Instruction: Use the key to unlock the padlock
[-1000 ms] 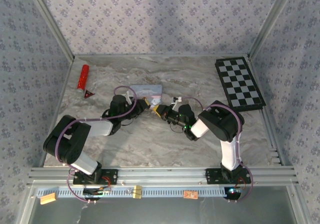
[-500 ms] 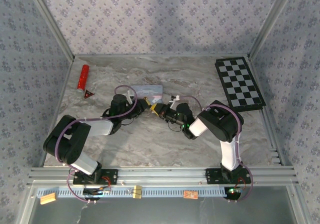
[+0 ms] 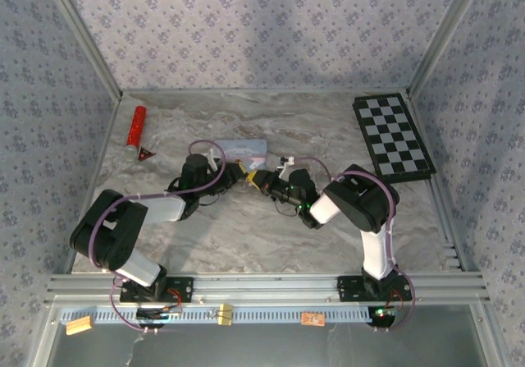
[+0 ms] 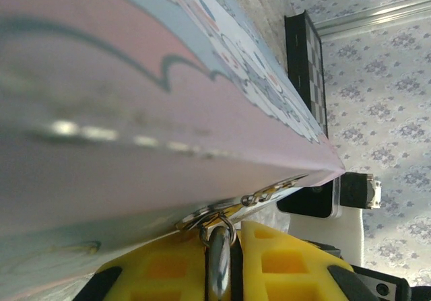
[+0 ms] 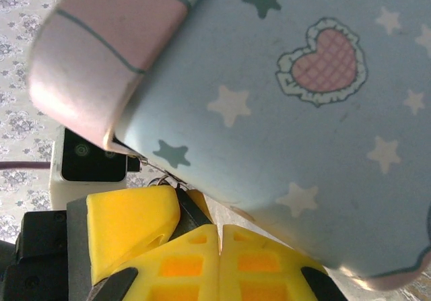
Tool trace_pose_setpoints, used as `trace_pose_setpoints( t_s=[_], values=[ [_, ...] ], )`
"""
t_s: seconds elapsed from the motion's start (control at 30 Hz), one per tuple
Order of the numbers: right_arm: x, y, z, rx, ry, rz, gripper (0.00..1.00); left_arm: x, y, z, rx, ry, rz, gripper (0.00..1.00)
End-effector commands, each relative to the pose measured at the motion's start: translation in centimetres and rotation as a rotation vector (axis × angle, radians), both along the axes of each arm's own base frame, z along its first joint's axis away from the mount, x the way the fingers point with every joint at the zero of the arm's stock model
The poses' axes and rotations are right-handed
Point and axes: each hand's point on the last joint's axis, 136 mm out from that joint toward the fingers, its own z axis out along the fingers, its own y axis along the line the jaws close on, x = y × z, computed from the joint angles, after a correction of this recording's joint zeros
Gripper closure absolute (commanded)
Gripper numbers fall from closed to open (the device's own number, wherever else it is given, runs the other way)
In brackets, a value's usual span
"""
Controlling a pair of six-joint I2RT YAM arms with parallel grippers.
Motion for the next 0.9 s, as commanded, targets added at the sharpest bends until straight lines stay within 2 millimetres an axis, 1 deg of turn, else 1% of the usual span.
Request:
trace_pose_setpoints(
  t_s=[0.0, 0.13, 0.17, 0.27, 0.47, 0.7, 0.87],
  values=[
    [-3.0, 2.7, 1.2, 0.037, -0.052, 0.119, 1.00, -3.6, -4.3, 5.1, -0.075, -0.136, -0.263, 0.81],
    [-3.6, 1.8, -1.1, -0.002, 0.016, 0.080, 1.00, -3.4, -3.7, 4.4, -0.055, -0.135, -0.229, 0.68],
    [-3.6, 1.5, -1.6, -0.010, 0.028, 0.071, 1.00, -3.4, -3.7, 4.2, -0.054, -0.130, -0.227, 0.67],
    [-4.1, 1.1, -3.0, -0.032, 0.067, 0.056, 1.00, -3.4, -3.6, 3.5, -0.058, -0.120, -0.215, 0.64],
    [-4.7, 0.6, -4.5, -0.052, 0.121, 0.026, 1.00, -3.2, -3.5, 2.3, -0.074, -0.095, -0.188, 0.58],
    [-5.7, -1.2, -6.8, -0.104, 0.210, -0.040, 1.00, -3.0, -2.9, 0.9, -0.049, -0.071, -0.119, 0.52],
    [-6.5, -2.6, -8.1, -0.126, 0.257, -0.085, 1.00, -2.8, -2.4, -0.2, -0.032, -0.052, -0.073, 0.50]
  ],
)
